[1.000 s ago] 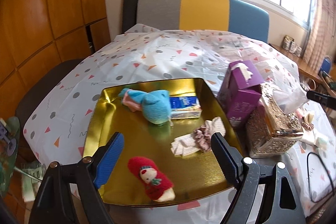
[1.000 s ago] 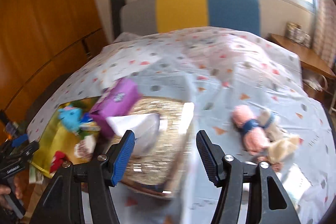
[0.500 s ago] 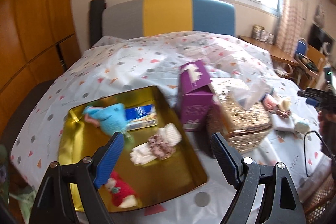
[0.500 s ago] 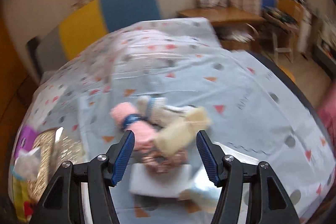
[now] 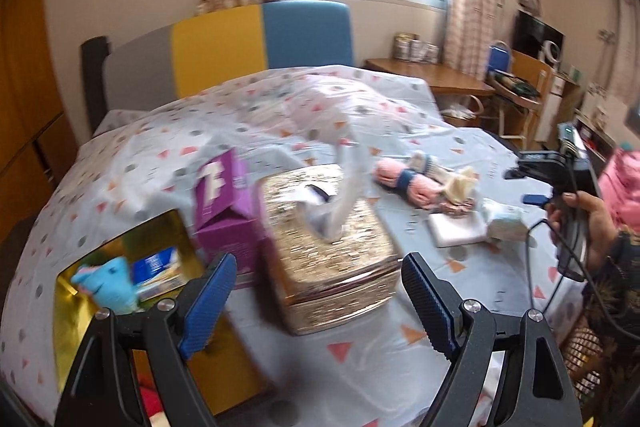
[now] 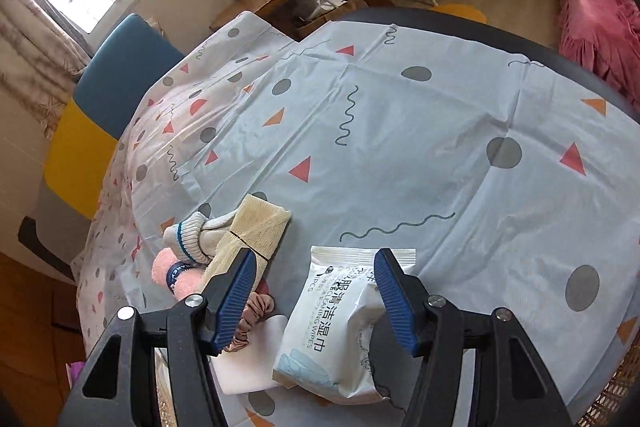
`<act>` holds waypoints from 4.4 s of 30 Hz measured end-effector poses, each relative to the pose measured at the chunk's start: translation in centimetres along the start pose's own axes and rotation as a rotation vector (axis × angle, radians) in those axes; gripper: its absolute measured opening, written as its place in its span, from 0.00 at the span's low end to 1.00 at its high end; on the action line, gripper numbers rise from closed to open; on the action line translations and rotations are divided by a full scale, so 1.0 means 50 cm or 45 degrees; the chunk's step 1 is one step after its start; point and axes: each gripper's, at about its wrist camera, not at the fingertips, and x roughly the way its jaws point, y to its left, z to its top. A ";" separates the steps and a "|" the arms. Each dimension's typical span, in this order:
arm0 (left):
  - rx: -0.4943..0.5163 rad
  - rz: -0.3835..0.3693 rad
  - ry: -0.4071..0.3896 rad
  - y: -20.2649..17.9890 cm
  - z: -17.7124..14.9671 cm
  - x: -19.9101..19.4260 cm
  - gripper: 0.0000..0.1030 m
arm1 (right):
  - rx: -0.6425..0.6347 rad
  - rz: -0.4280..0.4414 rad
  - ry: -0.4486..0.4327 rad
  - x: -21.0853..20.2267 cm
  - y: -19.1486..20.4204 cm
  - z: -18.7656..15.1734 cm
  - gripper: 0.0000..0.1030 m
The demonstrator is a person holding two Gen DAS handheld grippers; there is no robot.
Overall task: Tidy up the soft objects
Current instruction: 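Return the right gripper to the pile and grasp the brown scrunchie, then grasp the pink rolled towel with blue band using the left gripper, then carry the pink towel with the left gripper and release it into the gold tray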
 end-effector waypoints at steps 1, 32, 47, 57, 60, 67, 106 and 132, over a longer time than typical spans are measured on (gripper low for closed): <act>0.014 -0.015 0.007 -0.012 0.003 0.006 0.83 | -0.007 0.016 0.010 0.002 0.003 -0.001 0.60; 0.025 -0.175 0.064 -0.086 0.096 0.068 0.83 | -0.566 0.294 0.169 0.020 0.163 -0.065 0.08; -0.080 -0.192 0.359 -0.227 0.215 0.351 0.78 | -0.328 0.026 -0.162 -0.037 0.093 0.018 0.08; -0.228 -0.097 0.609 -0.247 0.205 0.575 0.64 | -0.327 0.063 -0.133 -0.035 0.095 0.014 0.08; -0.327 -0.098 0.660 -0.240 0.204 0.614 0.70 | -0.337 0.038 -0.120 -0.030 0.097 0.011 0.08; -0.250 -0.130 0.707 -0.267 0.195 0.661 0.40 | -0.337 0.025 -0.089 -0.019 0.096 0.007 0.08; -0.725 0.326 0.174 0.470 0.071 0.085 0.35 | -0.636 -0.032 -0.062 0.012 0.166 -0.053 0.08; -0.765 0.332 0.343 0.383 -0.237 0.041 0.68 | -0.727 -0.153 -0.017 0.045 0.176 -0.083 0.08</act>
